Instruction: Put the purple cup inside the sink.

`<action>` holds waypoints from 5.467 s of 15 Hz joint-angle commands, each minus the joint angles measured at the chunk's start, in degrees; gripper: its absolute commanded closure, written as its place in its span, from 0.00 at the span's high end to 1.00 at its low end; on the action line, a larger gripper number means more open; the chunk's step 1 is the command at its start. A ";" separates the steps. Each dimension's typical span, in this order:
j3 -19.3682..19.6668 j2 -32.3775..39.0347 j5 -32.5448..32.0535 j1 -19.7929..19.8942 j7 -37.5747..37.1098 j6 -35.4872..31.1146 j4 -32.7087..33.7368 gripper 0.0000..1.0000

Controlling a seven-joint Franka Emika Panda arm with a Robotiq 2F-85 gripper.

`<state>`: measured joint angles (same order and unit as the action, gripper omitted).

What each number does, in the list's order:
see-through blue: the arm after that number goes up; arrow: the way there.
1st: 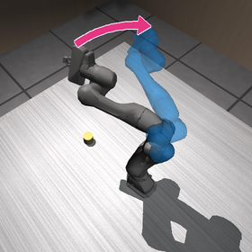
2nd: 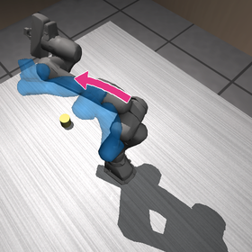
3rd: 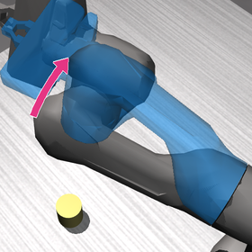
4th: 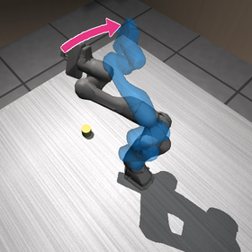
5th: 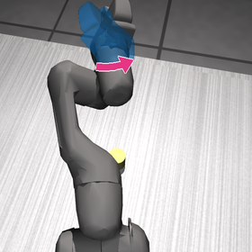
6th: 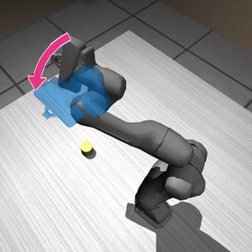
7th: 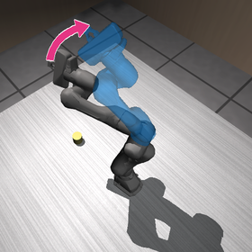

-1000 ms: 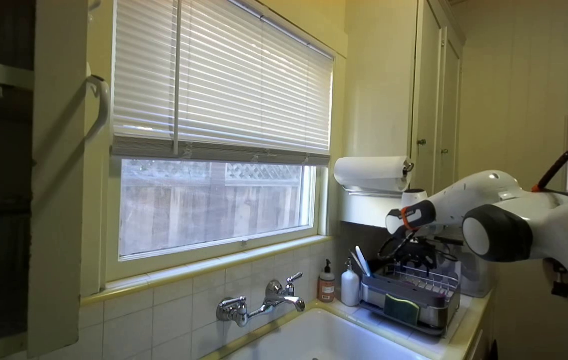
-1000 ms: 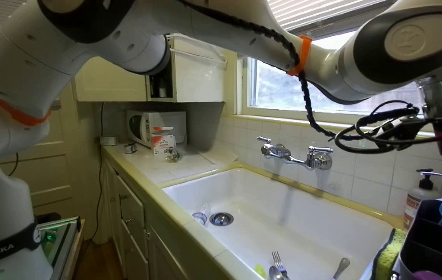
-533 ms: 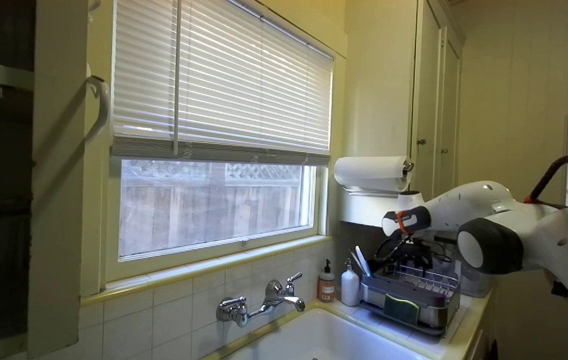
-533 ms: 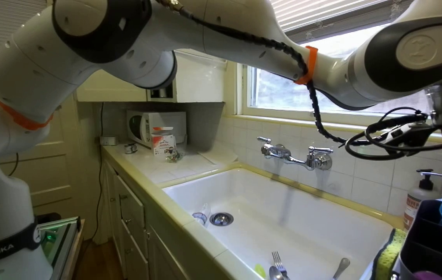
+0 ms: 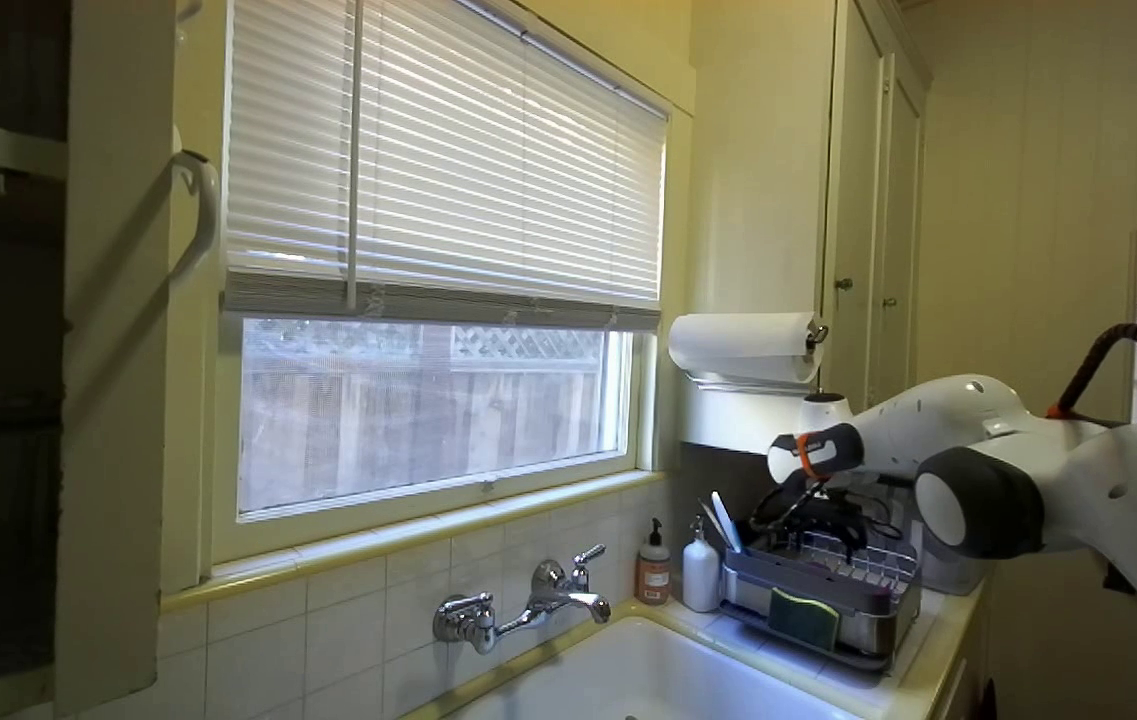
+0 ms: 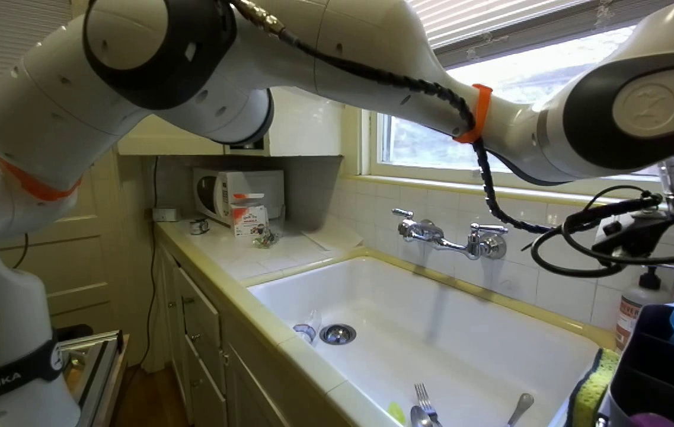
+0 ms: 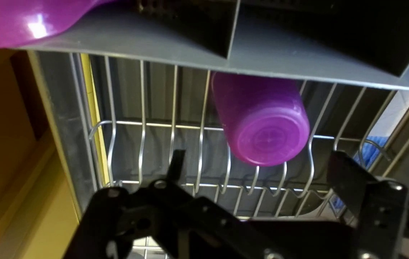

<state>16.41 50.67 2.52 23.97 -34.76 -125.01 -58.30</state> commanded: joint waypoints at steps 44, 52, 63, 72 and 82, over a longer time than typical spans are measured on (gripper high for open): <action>-2.43 -22.72 -8.45 -6.34 34.97 -7.54 -25.77 0.42; -6.83 -37.27 -17.01 -15.92 41.55 -3.02 -46.08 0.42; -8.93 -33.79 -15.97 -17.47 38.64 0.49 -44.15 0.42; -11.97 -12.76 -4.24 -16.09 34.88 -9.49 -34.36 0.42; -9.10 4.64 -10.53 -21.11 30.34 3.70 -16.99 0.67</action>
<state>7.43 55.17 -7.95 2.71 -4.44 -121.45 -75.58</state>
